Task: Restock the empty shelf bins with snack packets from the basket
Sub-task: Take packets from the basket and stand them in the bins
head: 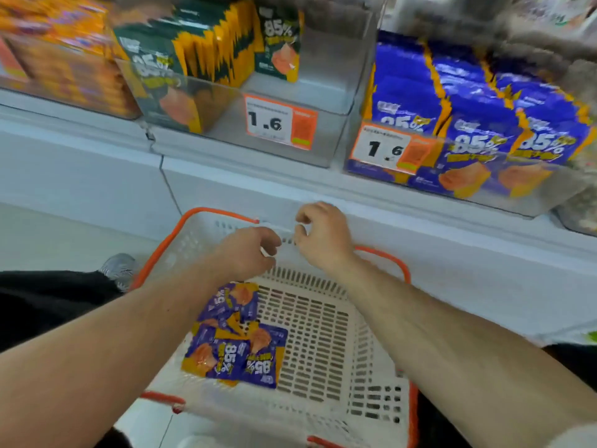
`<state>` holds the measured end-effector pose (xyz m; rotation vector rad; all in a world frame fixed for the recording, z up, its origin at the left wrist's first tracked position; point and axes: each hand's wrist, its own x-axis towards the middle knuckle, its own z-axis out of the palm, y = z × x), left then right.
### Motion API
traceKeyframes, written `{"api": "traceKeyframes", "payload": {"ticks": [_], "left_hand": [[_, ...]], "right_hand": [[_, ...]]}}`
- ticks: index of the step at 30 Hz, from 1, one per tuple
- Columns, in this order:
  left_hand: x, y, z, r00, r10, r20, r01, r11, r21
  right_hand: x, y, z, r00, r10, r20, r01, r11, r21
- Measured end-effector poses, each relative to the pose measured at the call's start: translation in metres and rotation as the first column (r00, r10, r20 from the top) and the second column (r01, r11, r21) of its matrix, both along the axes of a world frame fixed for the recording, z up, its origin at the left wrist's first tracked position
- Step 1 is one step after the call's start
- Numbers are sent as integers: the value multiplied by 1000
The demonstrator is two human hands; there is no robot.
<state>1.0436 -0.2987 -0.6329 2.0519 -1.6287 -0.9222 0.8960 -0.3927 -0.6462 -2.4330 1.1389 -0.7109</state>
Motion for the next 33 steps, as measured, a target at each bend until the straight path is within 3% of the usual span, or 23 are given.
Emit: {"api": "traceKeyframes", "payload": {"ticks": [4, 9, 13, 19, 22, 26, 30, 33], "left_hand": [[37, 15, -33, 995, 90, 50, -95, 991, 94], [64, 28, -64, 985, 157, 76, -169, 967, 188], [80, 36, -85, 974, 215, 72, -225, 948, 224], [83, 37, -98, 971, 232, 57, -239, 934, 266], [79, 39, -97, 981, 187, 57, -195, 928, 316], [68, 36, -85, 993, 91, 77, -112, 933, 342], [43, 28, -67, 991, -29, 132, -17, 943, 333], [16, 21, -52, 978, -142, 153, 91, 950, 300]], "right_hand": [[27, 30, -84, 951, 71, -301, 80, 884, 460], [49, 75, -166, 838, 319, -442, 125, 678, 724], [62, 106, -211, 832, 302, -465, 261, 527, 809], [71, 126, -235, 866, 24, -499, 450, 394, 801], [67, 119, -225, 886, 56, -461, 399, 416, 817], [51, 85, -182, 879, 227, -419, 239, 551, 799], [25, 47, -113, 787, 351, -508, 85, 754, 652], [0, 31, -56, 710, 388, -588, -7, 838, 545]]}}
